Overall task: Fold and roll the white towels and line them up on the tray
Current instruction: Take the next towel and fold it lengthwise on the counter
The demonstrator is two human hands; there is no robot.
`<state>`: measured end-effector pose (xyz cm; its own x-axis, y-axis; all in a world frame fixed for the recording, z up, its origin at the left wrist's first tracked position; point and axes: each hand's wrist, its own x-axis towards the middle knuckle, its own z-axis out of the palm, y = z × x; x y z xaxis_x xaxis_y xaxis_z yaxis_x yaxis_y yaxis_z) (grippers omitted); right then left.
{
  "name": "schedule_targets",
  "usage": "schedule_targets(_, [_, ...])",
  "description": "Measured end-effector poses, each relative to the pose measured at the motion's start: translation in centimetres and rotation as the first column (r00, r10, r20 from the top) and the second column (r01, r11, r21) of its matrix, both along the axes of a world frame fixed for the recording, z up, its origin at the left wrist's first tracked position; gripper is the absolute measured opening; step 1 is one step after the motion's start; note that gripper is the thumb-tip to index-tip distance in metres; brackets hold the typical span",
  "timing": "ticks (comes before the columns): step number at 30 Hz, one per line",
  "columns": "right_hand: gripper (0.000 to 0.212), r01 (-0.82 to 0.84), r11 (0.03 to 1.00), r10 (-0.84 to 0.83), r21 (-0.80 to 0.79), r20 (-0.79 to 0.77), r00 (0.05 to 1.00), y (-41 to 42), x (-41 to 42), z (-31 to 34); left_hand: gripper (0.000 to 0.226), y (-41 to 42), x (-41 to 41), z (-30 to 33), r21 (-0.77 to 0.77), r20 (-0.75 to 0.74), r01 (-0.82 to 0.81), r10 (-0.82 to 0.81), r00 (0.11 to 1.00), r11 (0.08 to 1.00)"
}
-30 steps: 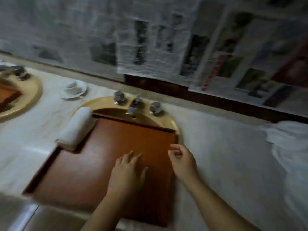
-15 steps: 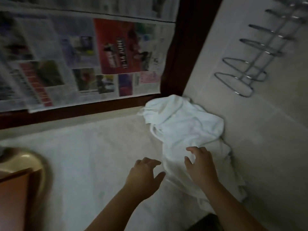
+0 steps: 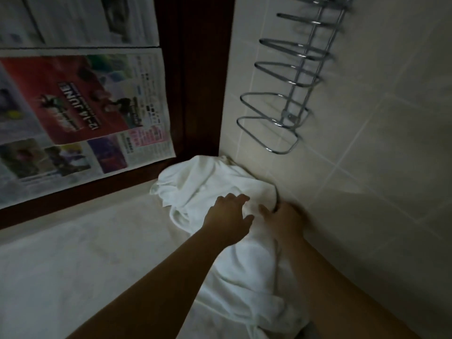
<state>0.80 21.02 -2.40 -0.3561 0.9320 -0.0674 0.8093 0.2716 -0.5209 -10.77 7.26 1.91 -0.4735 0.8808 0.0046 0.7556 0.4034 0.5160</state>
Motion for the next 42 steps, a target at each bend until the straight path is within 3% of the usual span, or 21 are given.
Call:
schedule_targets(2, [0.065,-0.041,0.999,0.040,-0.027,-0.021,0.999,0.7,-0.7,-0.5,0.059,2.0,-0.9,0.4,-0.001,-0.062,0.017,-0.017,0.998,1.000])
schedule_targets(6, [0.018,-0.088,0.995,0.096,0.055,-0.165,0.982,1.0,-0.9,-1.0,0.066,5.3,-2.8,1.0,-0.055,-0.171,0.048,-0.056,0.984,0.997])
schedule_targets(8, [0.008,-0.127,0.980,0.163,0.150,-0.263,0.951,0.3,-0.6,-0.6,0.068,6.6,-3.4,1.4,-0.093,-0.190,0.093,-0.109,0.976,0.991])
schedule_targets(11, [0.016,-0.162,0.945,0.257,0.283,-0.342,0.904,-1.3,0.5,0.0,0.054,7.5,-4.1,2.3,-0.082,-0.165,0.214,-0.225,0.960,0.973])
schedule_targets(14, [0.021,-0.201,0.934,0.314,0.296,-0.410,0.856,-1.7,2.1,1.3,0.031,6.4,-4.6,3.5,0.049,-0.128,0.270,-0.262,0.956,0.962])
schedule_targets(17, [0.025,-0.318,0.942,0.327,0.105,-0.490,0.808,-2.1,3.1,4.6,0.015,3.4,-4.8,4.9,0.203,-0.097,0.241,-0.225,0.970,0.949])
schedule_targets(20, [0.021,-0.446,0.886,0.301,-0.126,-0.574,0.761,-3.9,2.9,8.0,0.015,-1.0,-4.4,7.6,0.318,-0.070,0.190,-0.177,0.982,0.929])
schedule_targets(22, [0.029,-0.522,0.841,0.338,-0.147,-0.610,0.717,-5.7,2.3,10.1,0.014,-4.2,-4.1,10.4,0.343,-0.051,0.151,-0.143,0.988,0.927])
schedule_targets(25, [0.061,-0.655,0.730,0.372,-0.195,-0.691,0.620,-9.1,1.5,13.7,0.015,-9.6,-3.3,14.8,0.366,-0.042,0.095,-0.085,0.995,0.926])
schedule_targets(26, [0.061,-0.700,0.685,0.391,-0.203,-0.708,0.588,-10.3,1.4,15.1,0.015,-11.6,-2.9,16.2,0.379,-0.050,0.073,-0.059,0.997,0.923])
schedule_targets(30, [0.037,-0.780,0.607,0.588,-0.148,-0.576,0.567,-14.4,1.7,20.4,0.012,-20.1,-1.3,21.0,0.455,-0.094,-0.014,0.064,0.993,0.890])
schedule_targets(33, [0.039,-0.787,0.611,0.653,-0.090,-0.506,0.564,-17.0,2.8,24.1,0.013,-26.8,-0.2,23.6,0.492,-0.130,-0.098,0.184,0.974,0.865])
schedule_targets(36, [0.045,-0.790,0.611,0.746,0.053,-0.374,0.551,-19.5,4.0,27.8,0.013,-32.5,1.0,25.3,0.489,-0.196,-0.144,0.270,0.943,0.861])
schedule_targets(42, [0.021,-0.707,0.557,0.820,0.435,-0.154,0.551,-23.6,6.3,34.7,0.025,-39.9,3.4,26.8,0.414,-0.341,-0.251,0.405,0.849,0.875])
